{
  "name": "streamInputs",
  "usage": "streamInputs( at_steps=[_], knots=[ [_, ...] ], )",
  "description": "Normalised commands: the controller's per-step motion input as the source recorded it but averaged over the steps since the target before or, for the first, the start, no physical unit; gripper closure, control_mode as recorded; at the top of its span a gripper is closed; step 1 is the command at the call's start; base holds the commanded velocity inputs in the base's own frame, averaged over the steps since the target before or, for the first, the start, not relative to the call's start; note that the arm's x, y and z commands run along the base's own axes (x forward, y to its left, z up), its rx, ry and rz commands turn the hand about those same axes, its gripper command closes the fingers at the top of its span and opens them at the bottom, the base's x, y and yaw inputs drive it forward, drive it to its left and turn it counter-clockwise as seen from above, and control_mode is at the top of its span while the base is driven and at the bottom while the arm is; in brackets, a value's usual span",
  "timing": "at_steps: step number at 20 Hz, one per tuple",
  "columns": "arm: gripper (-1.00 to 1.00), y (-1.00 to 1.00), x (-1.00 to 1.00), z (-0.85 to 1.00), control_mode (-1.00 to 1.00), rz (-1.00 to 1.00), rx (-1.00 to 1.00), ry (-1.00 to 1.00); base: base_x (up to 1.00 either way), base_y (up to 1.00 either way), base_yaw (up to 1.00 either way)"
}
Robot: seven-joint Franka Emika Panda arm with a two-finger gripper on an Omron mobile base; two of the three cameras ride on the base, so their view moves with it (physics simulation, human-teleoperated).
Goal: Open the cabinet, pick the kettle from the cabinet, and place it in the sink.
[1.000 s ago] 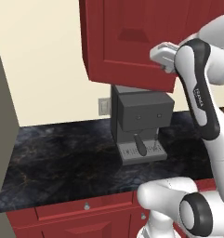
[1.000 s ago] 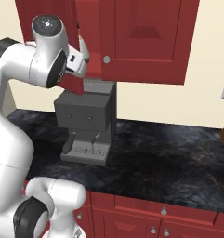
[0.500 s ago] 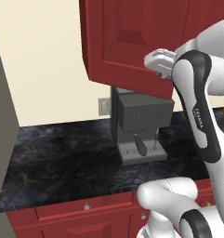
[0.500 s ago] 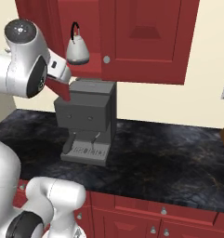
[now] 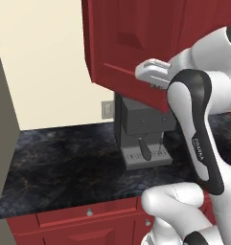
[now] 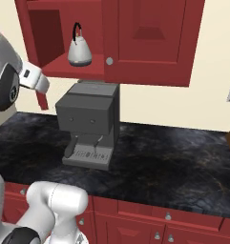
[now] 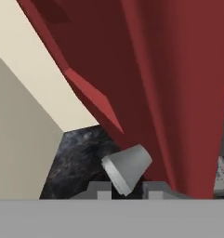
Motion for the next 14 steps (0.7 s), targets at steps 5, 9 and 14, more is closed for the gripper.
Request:
streamInputs(
  at_steps=[5, 9, 14],
  knots=[
    [1.00, 0.70, -0.19, -0.11, -1.00, 0.00, 0.00, 0.00, 0.00, 0.00, 0.00],
    [1.00, 0.53, -0.03, -0.08, -1.00, 0.00, 0.00, -0.03, 0.00, 0.00, 0.00],
    [-1.00, 0.20, -0.07, -0.09, -1.00, 0.00, 0.00, 0.00, 0.00, 0.00, 0.00]
  ],
)
